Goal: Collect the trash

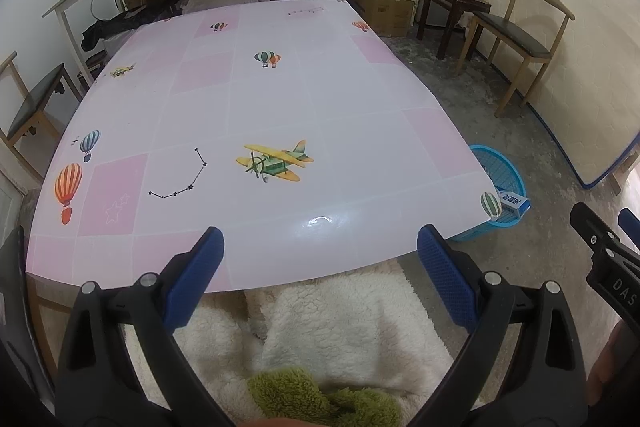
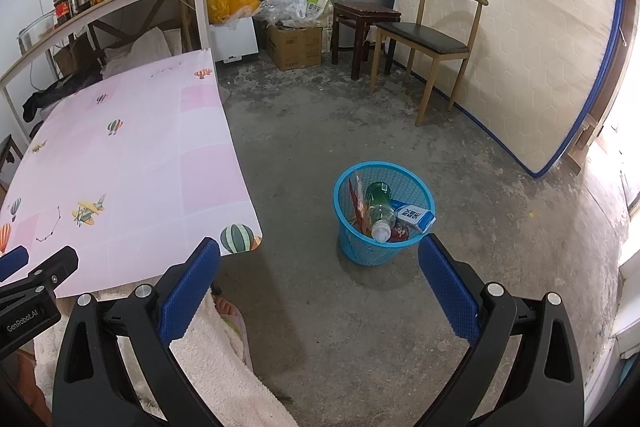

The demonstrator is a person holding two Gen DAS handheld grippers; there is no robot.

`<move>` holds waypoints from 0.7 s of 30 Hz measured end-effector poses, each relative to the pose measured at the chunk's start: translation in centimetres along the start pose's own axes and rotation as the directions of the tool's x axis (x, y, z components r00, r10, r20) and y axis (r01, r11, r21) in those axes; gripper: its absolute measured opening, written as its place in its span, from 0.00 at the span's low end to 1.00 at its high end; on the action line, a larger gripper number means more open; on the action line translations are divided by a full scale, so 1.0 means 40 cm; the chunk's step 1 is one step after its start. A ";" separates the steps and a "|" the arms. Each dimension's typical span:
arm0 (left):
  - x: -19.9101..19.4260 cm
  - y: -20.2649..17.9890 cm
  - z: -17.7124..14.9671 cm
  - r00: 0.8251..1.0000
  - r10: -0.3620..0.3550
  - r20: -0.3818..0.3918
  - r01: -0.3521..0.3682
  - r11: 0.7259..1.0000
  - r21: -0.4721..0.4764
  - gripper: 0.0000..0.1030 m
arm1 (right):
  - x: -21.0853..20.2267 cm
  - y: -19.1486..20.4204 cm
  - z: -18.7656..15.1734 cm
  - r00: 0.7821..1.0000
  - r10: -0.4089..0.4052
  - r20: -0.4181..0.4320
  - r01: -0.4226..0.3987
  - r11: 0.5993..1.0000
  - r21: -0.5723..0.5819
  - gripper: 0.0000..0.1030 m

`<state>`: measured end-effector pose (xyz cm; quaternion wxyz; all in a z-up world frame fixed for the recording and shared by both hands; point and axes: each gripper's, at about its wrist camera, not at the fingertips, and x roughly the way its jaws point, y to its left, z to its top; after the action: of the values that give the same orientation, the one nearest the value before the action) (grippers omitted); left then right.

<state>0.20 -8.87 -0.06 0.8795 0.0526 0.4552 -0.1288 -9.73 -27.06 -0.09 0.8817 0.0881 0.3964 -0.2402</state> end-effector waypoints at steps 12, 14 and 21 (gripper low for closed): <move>-0.002 0.001 -0.001 1.000 -0.001 0.002 0.001 1.000 -0.003 0.91 | -0.010 0.008 -0.007 1.000 -0.001 0.008 0.001 1.000 -0.004 0.94; -0.002 0.002 -0.001 1.000 -0.001 0.003 0.001 1.000 -0.001 0.91 | -0.010 0.009 -0.007 1.000 -0.002 0.009 0.002 1.000 -0.004 0.94; -0.007 0.004 0.001 1.000 -0.002 -0.005 0.002 1.000 -0.010 0.91 | -0.011 0.009 -0.006 1.000 -0.001 0.008 0.001 1.000 -0.005 0.94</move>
<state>0.12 -8.67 0.19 0.8785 0.0481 0.4579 -0.1272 -9.97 -26.52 0.09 0.8834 0.0849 0.3935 -0.2400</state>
